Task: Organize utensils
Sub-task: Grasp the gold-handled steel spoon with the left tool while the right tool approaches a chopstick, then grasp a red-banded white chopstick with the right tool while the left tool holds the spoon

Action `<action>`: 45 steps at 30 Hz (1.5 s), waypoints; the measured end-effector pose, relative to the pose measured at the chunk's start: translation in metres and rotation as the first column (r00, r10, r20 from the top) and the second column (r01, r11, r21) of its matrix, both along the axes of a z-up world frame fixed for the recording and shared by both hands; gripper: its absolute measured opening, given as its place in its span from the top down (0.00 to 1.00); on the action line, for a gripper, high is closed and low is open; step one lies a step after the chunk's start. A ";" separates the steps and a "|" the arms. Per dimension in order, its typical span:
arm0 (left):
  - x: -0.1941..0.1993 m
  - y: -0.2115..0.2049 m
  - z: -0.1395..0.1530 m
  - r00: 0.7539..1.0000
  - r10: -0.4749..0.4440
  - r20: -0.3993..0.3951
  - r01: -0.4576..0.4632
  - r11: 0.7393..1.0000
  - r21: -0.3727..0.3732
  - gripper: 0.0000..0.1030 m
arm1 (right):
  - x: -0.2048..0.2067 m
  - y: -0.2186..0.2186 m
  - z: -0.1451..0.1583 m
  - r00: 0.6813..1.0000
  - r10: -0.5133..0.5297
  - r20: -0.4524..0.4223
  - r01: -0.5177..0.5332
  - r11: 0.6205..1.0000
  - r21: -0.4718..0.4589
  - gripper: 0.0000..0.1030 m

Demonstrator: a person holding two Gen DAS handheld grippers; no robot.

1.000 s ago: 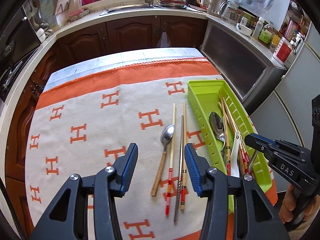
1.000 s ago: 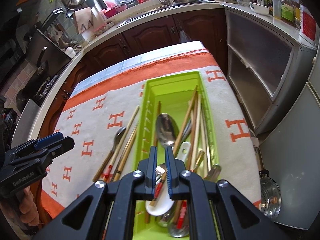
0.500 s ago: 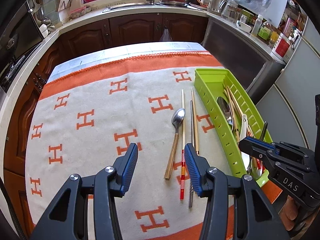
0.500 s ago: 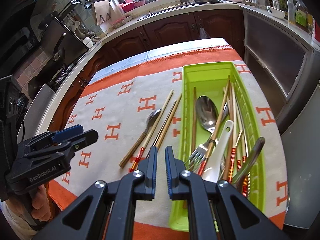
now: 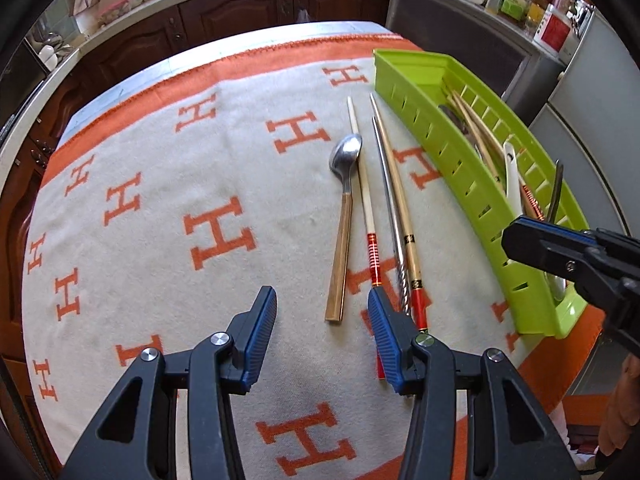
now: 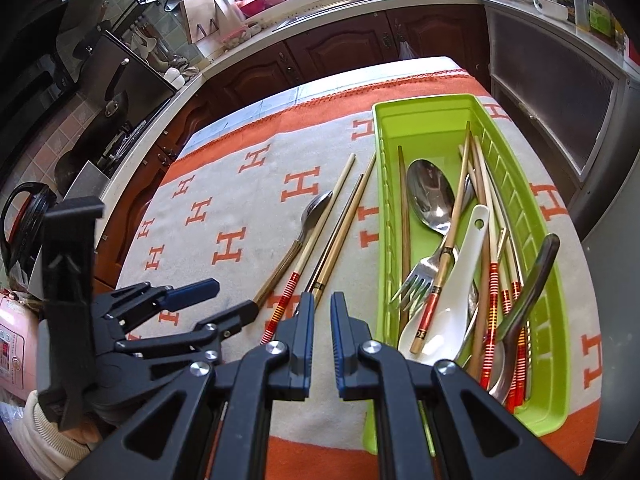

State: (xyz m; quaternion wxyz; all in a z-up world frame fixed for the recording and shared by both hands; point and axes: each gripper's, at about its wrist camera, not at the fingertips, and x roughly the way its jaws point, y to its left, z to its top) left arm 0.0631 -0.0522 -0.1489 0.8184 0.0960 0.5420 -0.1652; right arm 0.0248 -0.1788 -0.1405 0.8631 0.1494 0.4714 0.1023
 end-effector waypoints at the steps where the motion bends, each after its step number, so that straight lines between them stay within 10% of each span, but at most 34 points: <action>1: 0.001 -0.001 -0.003 1.000 -0.002 -0.004 0.002 1.000 0.003 0.58 | 0.001 0.000 -0.001 1.000 0.001 -0.004 -0.001 1.000 0.002 0.92; 18: 0.040 -0.022 -0.015 1.000 0.001 0.023 -0.001 1.000 0.014 0.65 | 0.005 0.003 -0.008 1.000 0.002 -0.017 -0.001 1.000 0.014 0.92; 21: 0.043 -0.021 -0.015 1.000 0.002 0.026 -0.001 1.000 -0.014 0.92 | 0.005 0.003 -0.009 1.000 0.001 -0.017 -0.001 1.000 0.014 0.92; 45: 0.035 0.069 -0.015 0.972 0.233 0.016 -0.228 0.961 -0.159 0.95 | 0.055 0.053 -0.038 0.995 0.024 -0.095 -0.028 0.999 -0.043 0.91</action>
